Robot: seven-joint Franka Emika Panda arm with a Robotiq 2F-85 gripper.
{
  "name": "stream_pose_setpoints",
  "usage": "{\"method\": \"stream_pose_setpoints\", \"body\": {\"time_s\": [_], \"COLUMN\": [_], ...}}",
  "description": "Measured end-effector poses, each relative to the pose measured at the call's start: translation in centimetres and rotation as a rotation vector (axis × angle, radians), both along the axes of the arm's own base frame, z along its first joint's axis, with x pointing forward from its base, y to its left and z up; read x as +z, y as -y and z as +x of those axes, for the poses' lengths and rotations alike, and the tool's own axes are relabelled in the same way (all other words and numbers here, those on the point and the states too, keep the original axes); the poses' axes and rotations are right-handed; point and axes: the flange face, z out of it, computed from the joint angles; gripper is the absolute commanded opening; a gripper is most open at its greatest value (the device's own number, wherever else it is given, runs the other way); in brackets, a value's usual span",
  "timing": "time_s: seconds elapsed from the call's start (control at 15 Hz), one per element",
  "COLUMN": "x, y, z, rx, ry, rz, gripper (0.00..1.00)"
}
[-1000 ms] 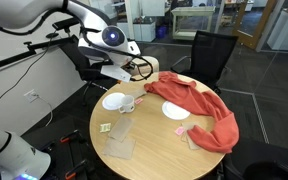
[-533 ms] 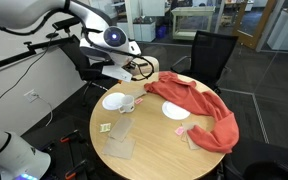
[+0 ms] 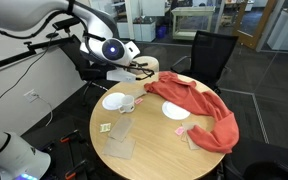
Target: Put the marker inside the mug cup
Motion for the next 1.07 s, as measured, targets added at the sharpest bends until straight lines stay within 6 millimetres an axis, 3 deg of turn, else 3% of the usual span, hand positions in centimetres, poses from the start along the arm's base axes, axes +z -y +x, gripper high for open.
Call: {"method": "stream_pose_setpoints", "body": {"time_s": [0.6,0.67,0.93,1.0,1.07], "x": [-4.9,-5.4,-6.5,-6.5,-6.5], "y": [-1.2,-1.3,-1.0,-1.0,-1.0], "z": [-2.0,-2.3,-2.7,-2.7,-2.7], "rx": [0.285,0.311,0.343,0.343,0.343], "ry": [0.104,0.114,0.121,0.122,0.121], "rz": [0.013,0.021,0.038,0.038,0.038], "gripper": [0.03,0.12,0.12,0.03,0.03]}}
